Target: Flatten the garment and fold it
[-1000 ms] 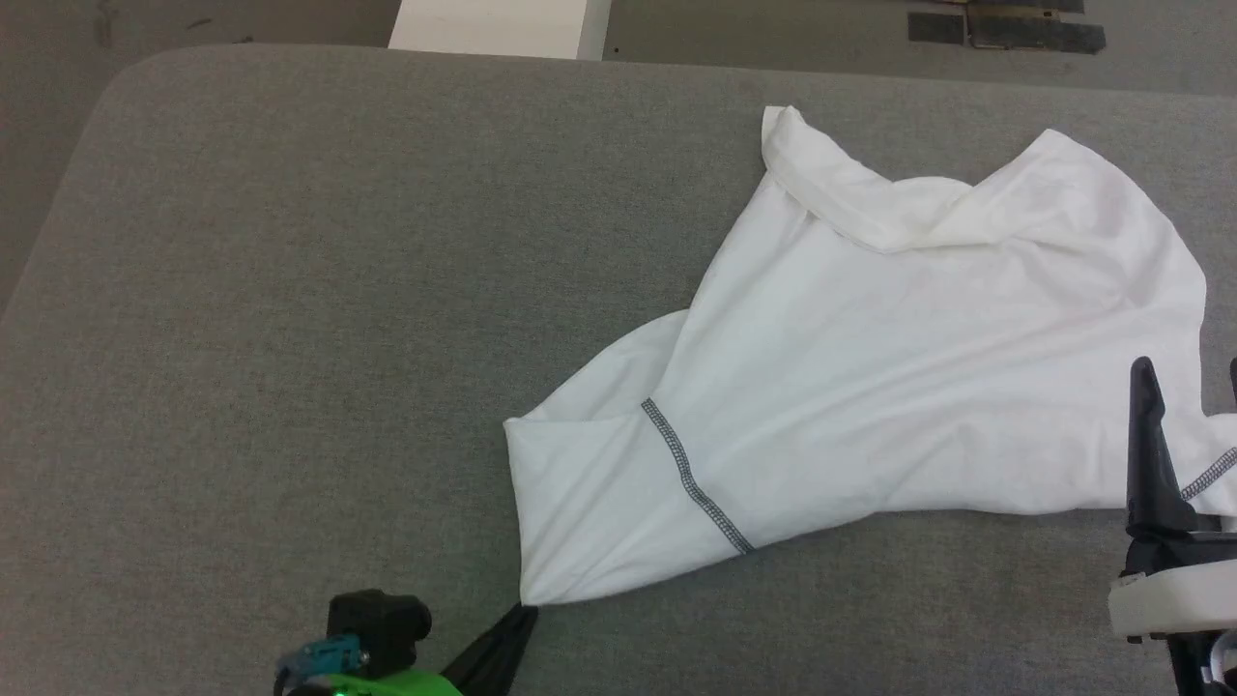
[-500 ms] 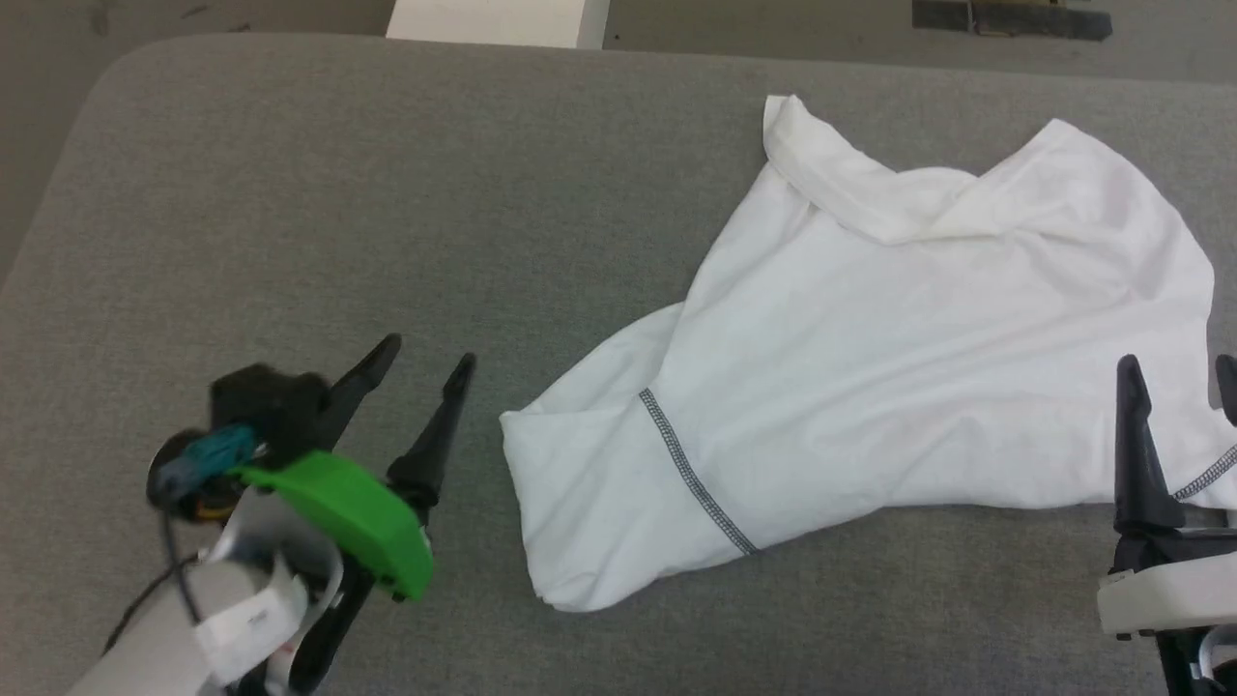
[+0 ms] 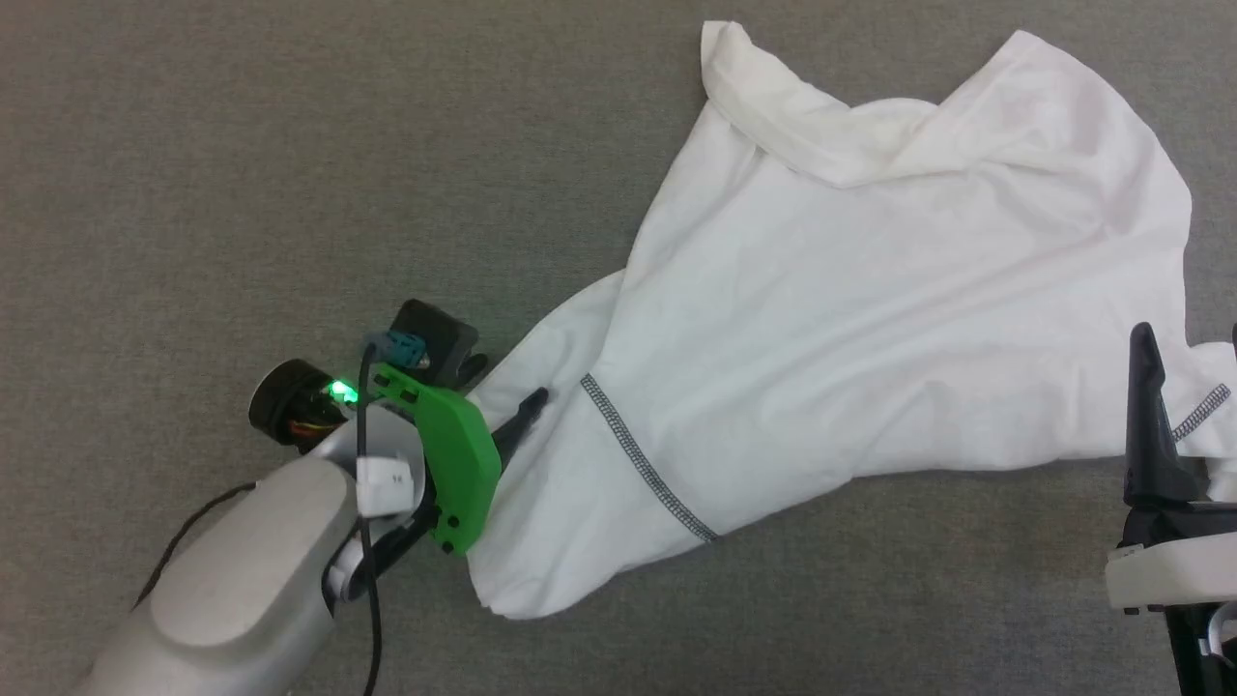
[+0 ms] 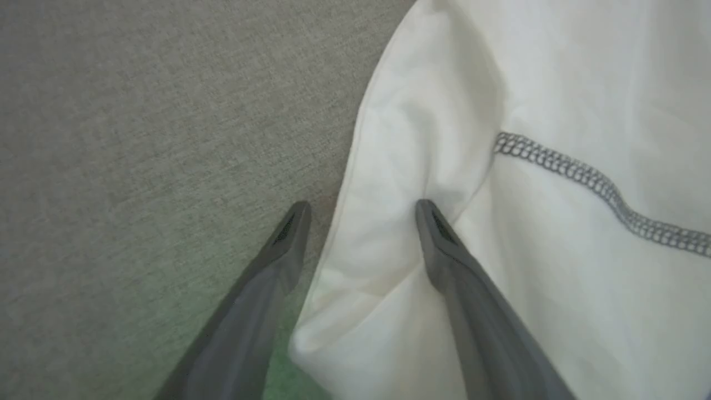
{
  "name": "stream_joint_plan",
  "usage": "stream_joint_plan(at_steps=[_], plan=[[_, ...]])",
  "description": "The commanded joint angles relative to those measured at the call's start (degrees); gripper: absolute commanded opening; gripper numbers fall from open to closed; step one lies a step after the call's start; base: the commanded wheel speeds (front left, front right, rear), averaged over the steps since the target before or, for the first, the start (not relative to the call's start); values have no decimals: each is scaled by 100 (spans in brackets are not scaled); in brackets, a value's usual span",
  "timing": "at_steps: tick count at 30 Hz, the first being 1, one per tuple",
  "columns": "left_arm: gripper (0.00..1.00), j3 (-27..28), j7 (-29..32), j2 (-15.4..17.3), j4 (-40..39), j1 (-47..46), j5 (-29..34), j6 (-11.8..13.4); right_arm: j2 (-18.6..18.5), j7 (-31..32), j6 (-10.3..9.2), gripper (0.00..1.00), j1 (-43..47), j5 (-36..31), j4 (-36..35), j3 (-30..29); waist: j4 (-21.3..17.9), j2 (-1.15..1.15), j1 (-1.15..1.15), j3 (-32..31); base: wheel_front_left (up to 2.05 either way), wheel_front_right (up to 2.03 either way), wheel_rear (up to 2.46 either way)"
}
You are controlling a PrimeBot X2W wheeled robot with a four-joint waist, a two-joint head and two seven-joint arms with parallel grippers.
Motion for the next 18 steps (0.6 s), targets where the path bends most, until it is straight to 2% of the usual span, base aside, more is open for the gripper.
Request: stream_joint_plan(at_steps=[1,2,3,4,7,11,14,18], plan=[[100,-68,136,-68,138,-90,-105,-90,0,-31,-9,100,-95,30,17,-4,-122,0,0,116,0,0,0],[100,-112,207,-89,217,-95,-137,-138,0,-41,-9,100,-98,35,29,-7,-133,0,0,124,0,0,0],[78,-189,276,-97,303,-109,-131,-203,0,-53,-9,100,-103,39,46,-6,-146,0,0,129,0,0,0],[0,-236,293,-111,362,-109,-137,-251,0,-63,-9,100,-105,42,62,-5,-155,0,0,127,0,0,0],[0,-247,83,-169,517,-123,-108,-301,0,-93,-9,100,-102,54,125,-18,-146,0,0,74,0,0,0],[0,8,-537,-280,581,-146,-101,-165,0,-118,-9,100,-73,68,210,-35,-54,0,0,-108,0,0,0],[0,325,-981,-270,427,-101,-207,-6,0,-126,-9,100,-35,68,259,-20,32,0,0,-310,0,0,0],[0,949,-1441,-75,-82,133,-511,357,0,-113,-9,100,68,84,305,-16,148,0,0,-580,0,0,0]])
